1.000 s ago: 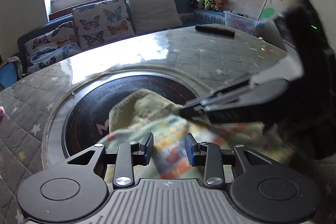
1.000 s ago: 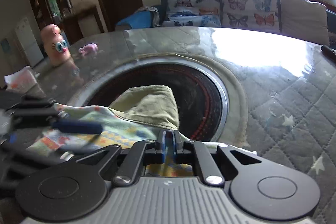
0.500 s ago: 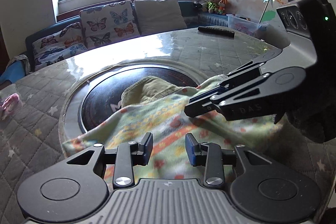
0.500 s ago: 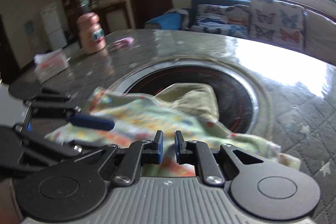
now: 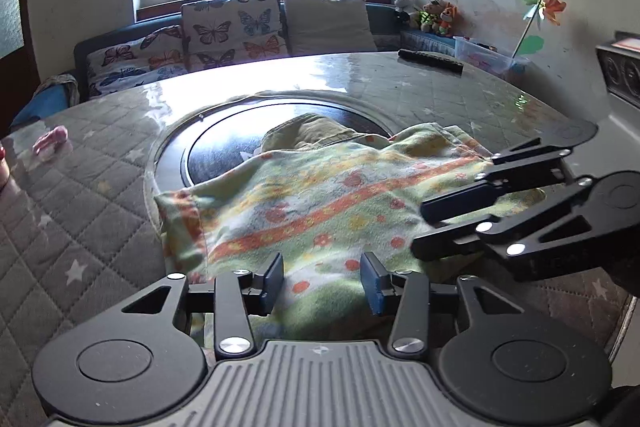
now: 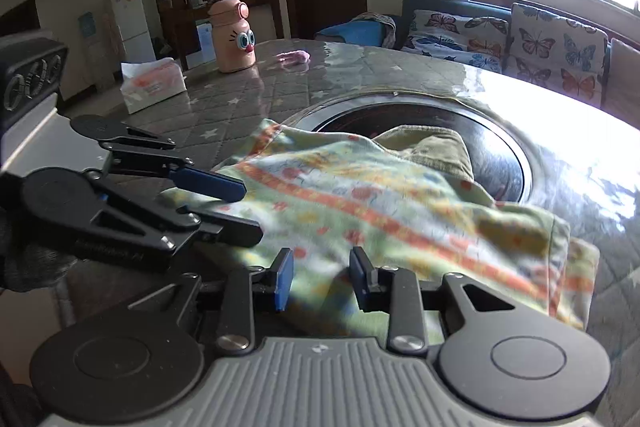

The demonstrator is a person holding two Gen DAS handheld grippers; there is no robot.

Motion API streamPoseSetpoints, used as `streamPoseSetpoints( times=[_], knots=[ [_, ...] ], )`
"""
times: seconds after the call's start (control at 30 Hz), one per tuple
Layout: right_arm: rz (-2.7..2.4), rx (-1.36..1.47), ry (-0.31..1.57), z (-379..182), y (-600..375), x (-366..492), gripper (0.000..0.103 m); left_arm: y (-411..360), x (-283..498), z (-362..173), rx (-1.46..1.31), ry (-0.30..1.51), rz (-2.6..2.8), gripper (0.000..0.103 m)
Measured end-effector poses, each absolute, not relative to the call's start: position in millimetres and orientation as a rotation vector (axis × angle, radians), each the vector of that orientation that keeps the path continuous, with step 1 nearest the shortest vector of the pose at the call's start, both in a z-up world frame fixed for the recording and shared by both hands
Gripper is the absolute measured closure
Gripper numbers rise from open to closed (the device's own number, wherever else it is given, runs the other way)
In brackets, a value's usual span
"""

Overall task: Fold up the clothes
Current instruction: 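Open both grippers and withdraw from the folded shirt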

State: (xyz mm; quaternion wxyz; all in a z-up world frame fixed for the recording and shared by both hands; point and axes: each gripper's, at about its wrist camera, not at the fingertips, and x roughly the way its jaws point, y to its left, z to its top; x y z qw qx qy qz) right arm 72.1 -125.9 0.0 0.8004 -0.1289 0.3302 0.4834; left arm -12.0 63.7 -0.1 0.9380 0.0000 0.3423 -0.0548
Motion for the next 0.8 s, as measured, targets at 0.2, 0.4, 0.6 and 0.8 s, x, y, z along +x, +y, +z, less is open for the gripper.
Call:
streamPoseSetpoints(
  times=[0.2,0.4,0.6,0.8],
  knots=[
    [0.914,-0.175,0.742,-4,-164,76,0.071,67,-21,-2,-0.027,0.692,-0.093,0.056],
    [0.825,-0.125,0.762,-8,-200,80,0.072,69,-24,-1,-0.036,0.691,-0.085,0.056],
    [0.786,-0.114,0.731,4,-207,89,0.071,71,-20,2,-0.044,0.697,-0.083,0.056],
    [0.761,-0.092,0.744,-8,-193,111,0.071,78,-10,4,-0.047,0.699,-0.056,0.056]
  ],
)
